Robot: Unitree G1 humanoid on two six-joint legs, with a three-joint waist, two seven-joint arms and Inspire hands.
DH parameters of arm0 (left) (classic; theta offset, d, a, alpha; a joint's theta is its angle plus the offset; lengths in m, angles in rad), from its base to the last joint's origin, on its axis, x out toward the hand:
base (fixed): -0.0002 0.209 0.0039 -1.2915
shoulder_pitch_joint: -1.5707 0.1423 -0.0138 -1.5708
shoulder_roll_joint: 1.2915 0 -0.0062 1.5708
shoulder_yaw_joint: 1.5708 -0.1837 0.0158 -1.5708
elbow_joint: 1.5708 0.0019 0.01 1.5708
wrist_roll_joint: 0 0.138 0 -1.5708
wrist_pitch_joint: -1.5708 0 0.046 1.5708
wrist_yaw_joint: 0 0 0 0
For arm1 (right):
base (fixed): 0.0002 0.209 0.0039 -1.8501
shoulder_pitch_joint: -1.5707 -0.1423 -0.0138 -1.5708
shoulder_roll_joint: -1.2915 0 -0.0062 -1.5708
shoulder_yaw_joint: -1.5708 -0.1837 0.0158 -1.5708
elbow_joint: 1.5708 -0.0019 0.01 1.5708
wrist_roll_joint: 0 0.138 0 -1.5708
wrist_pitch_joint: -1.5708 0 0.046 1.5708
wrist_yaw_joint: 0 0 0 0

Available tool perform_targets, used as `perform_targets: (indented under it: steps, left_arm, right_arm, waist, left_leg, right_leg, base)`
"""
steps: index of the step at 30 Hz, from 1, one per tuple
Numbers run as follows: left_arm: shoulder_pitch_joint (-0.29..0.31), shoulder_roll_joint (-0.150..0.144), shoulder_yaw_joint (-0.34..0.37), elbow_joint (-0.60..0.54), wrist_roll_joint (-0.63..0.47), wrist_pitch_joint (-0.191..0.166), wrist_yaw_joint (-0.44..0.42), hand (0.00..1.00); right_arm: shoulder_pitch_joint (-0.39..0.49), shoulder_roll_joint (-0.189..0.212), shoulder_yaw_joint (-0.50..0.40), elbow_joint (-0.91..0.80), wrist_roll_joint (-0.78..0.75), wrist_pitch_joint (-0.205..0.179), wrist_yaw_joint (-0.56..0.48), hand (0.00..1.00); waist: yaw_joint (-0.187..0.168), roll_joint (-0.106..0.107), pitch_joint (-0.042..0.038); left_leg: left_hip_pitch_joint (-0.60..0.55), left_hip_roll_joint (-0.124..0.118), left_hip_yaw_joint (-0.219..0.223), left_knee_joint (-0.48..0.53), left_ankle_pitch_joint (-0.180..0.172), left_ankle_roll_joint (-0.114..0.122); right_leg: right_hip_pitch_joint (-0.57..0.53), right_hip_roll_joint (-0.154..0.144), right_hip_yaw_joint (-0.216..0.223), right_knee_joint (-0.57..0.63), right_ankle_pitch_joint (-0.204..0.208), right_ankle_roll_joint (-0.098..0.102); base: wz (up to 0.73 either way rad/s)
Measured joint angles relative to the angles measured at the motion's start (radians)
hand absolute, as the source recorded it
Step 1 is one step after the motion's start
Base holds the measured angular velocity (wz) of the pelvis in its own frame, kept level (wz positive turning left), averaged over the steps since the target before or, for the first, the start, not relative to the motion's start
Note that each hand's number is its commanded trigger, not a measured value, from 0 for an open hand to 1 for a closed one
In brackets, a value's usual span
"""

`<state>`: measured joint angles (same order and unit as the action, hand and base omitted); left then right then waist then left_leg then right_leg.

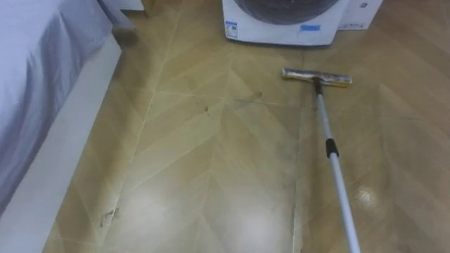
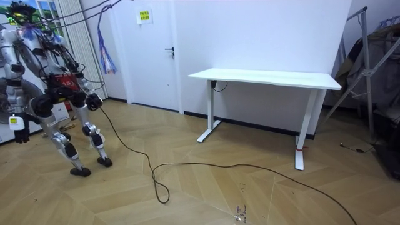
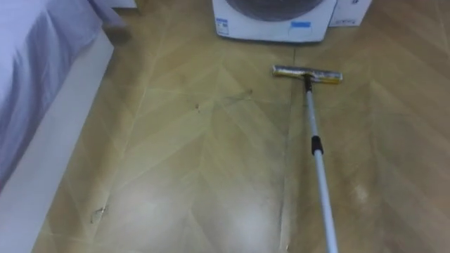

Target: Mop floor

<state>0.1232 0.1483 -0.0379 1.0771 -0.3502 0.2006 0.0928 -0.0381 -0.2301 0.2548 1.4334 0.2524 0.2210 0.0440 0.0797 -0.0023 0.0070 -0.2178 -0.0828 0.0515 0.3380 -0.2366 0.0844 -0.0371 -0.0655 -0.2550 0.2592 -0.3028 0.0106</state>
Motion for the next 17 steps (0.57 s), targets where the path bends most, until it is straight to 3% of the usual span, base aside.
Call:
perform_targets:
  steps: [5,8,17]
  left_arm:
    - [0.048,-0.007,0.055,-0.020,-0.010,0.000,0.002,0.00]
    - [0.048,-0.008,0.068,-0.025,-0.010,0.002,0.002,0.00]
    - [0.046,-0.008,0.075,-0.002,-0.011,0.016,-0.010,0.00]
  right_arm:
    - [0.050,0.016,-0.006,-0.043,0.058,0.002,0.045,1.00]
    - [0.065,0.017,-0.012,-0.056,0.062,0.003,0.046,1.00]
    - [0.079,0.018,-0.029,-0.074,0.061,0.035,0.045,1.00]
  waist:
    - [0.005,-0.022,-0.0027]
    - [0.005,-0.034,0.0035]
    - [-0.001,-0.030,0.0013]
  left_leg:
    - [0.078,0.002,-0.010,-0.037,0.004,-0.007]
    - [0.109,0.002,-0.001,-0.044,0.004,-0.007]
    - [0.164,0.002,0.003,-0.049,0.004,-0.007]
  right_leg:
    - [0.094,0.015,0.004,-0.077,0.028,-0.003]
    - [0.121,0.014,0.006,-0.075,0.029,-0.003]
    - [0.169,0.012,0.027,-0.074,0.031,-0.001]
  base:
    - [0.00]
    - [-0.03]
    - [-0.04]
